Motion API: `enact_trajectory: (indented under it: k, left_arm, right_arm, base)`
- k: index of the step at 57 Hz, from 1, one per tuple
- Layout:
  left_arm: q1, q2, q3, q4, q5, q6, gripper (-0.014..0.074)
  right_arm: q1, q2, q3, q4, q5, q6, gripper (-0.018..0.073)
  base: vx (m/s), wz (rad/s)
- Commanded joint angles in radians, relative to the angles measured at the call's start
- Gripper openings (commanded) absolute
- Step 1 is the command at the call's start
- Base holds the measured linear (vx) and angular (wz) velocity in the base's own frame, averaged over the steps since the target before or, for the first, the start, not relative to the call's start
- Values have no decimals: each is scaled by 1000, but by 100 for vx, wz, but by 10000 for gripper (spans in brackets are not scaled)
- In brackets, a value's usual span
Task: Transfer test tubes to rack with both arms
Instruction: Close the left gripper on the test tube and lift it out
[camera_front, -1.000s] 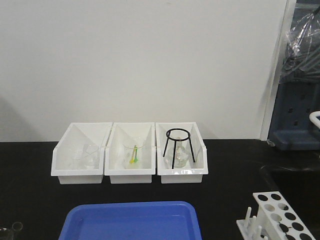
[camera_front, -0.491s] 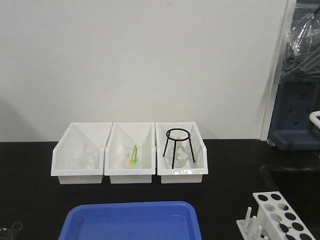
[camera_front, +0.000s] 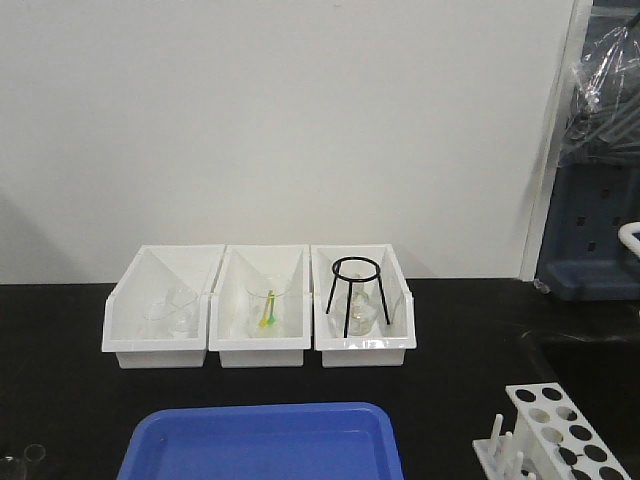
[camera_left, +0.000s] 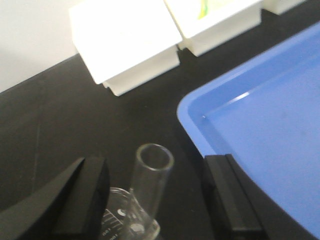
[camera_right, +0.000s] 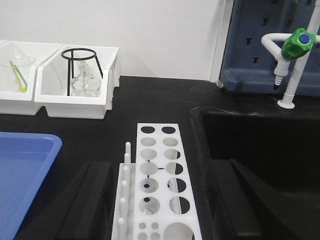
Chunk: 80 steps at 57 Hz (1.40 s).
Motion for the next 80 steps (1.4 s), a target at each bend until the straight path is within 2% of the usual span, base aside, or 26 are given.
enact_trajectory:
  k: [1,13,28,62,71,80]
  left_arm:
    - [-8,9,-35,-51,-107,15,526]
    - [-8,94,-39,-51,-177,15,526]
    - [-8,160,-95,-51,-177,15,526]
    - [-8,161,-91,-52,-78,15,519]
    - [-8,161,-91,-52,-78,16,442]
    - [-8,161,-91,-52,-79,16,292]
  right_arm:
    - [-2,12,-36,-12,-82,-7,471]
    - [-2,12,-36,-12,-82,-7,471]
    - [-2,12,-36,-12,-82,-7,471]
    - [-2,12,-36,-12,-82,-7,470]
    - [-2,12,-36,-12,-82,-7,470]
    - [-2,12,-36,-12,-82,-7,470]
  base:
    - [0,0]
    - [0,0]
    - [0,0]
    - [0,0]
    - [0,0]
    - [0,0]
